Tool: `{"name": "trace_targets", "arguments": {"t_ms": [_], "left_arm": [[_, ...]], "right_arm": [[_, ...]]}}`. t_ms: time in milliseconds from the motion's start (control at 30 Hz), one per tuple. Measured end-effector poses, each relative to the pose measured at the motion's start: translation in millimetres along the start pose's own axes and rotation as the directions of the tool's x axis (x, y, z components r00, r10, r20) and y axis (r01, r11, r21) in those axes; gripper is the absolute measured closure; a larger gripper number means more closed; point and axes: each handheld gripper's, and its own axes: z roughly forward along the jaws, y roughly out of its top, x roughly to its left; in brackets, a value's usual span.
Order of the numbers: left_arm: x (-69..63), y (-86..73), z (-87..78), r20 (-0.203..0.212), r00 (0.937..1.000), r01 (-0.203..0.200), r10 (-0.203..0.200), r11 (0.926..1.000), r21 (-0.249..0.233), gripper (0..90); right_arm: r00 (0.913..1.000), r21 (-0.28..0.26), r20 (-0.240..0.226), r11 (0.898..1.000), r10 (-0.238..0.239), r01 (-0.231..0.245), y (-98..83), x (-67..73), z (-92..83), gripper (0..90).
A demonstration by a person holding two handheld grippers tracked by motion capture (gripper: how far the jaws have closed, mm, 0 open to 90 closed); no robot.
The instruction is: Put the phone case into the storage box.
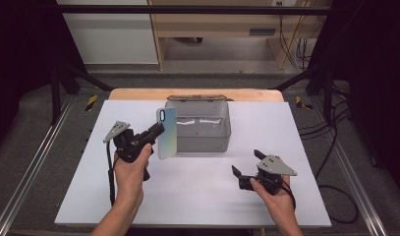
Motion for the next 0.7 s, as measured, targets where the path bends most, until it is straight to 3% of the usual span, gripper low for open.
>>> {"name": "trace_targets", "arguments": {"t_ms": [33, 233, 533, 700], "left_arm": [[-1.4, 2.4, 2.2, -0.003, 1.0, -0.002, 0.002, 1.0, 0.002, 81.2], [-15.3, 19.1, 23.1, -0.025, 0.9997, -0.007, 0.008, 0.9997, 0.025, 81.2], [-40.7, 37.8, 59.1, -0.077, 0.9968, -0.017, 0.021, 0.9988, 0.046, 81.1], [-46.2, 42.0, 79.5, -0.129, 0.9913, -0.02, 0.027, 0.9986, 0.049, 81.2]], "right_arm": [[0.9989, -0.037, 0.037, 0.999, 0.028, -0.027, -2.8, -4.1, -7.7, 7.1], [0.9923, -0.113, 0.111, 0.993, 0.056, -0.043, -6.0, -13.8, -16.3, 6.8], [0.9914, -0.135, 0.111, 0.989, 0.069, -0.054, -5.6, -18.4, -20.1, 6.4], [0.9902, -0.133, 0.123, 0.99, 0.065, -0.048, -3.7, -17.9, -22.2, 6.1]]}}
